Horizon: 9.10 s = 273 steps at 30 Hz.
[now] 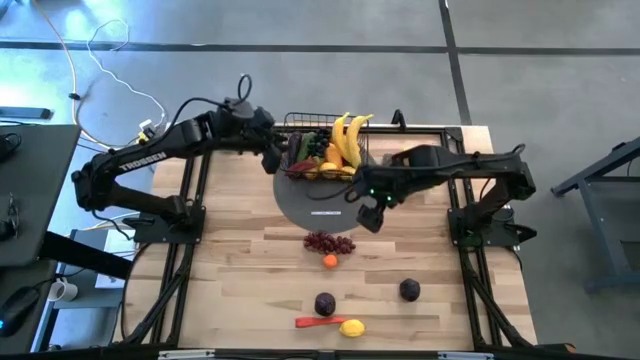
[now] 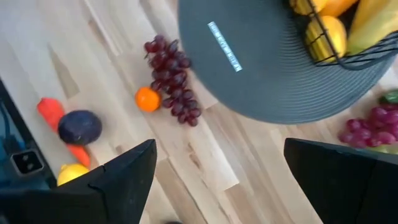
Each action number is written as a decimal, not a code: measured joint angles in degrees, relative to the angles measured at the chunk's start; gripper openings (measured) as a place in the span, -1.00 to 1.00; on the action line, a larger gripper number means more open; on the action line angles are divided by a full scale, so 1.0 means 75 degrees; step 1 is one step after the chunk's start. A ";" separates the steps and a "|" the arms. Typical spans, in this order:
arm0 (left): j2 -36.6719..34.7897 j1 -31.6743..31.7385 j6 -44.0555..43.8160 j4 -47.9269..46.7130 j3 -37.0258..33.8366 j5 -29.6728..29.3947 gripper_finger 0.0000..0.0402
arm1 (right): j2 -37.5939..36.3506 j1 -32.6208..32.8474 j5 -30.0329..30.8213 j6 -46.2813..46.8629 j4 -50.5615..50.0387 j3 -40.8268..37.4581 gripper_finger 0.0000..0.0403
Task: Build produce basket
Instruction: Put the right purple plum into the black wire basket, then put the orange into the black wire basket
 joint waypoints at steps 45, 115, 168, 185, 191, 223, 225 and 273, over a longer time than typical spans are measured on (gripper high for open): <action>0.0006 -0.2485 -0.1390 -0.0481 0.0000 -0.1070 -0.27 | -0.0001 0.4189 -0.0327 0.7997 0.0585 -0.3711 0.66; 0.0006 -0.0546 -0.0123 -0.0478 -0.0001 -0.1862 -0.27 | -0.2424 0.1369 0.1220 0.6068 0.6055 -0.6647 -0.16; 0.0032 0.0735 0.0289 -0.0134 -0.0003 -0.1527 -0.27 | -0.1123 -0.3293 0.0465 -0.0327 0.9928 -0.6645 -0.11; 0.0032 0.0732 0.0283 -0.0134 -0.0003 -0.0821 -0.12 | -0.1123 -0.3531 0.0208 -0.1016 0.9769 -0.6645 0.31; 0.0032 0.0672 0.0216 -0.0137 -0.0003 -0.0787 0.11 | -0.1140 -0.3540 0.0200 -0.1016 0.9761 -0.6645 0.32; 0.0032 -0.2659 -0.0702 -0.0252 -0.0003 0.0502 0.33 | -0.2860 -0.2070 0.1441 0.0357 0.8598 -0.6645 0.33; 0.0094 -0.2930 -0.0942 -0.0239 0.0000 0.0488 0.37 | -0.2863 -0.1857 0.1435 0.0403 0.8505 -0.6645 0.33; 0.2909 -0.5293 0.4009 0.0968 -0.0005 -0.0469 0.47 | -0.2866 0.0314 0.3374 0.3011 0.8236 -0.6645 0.33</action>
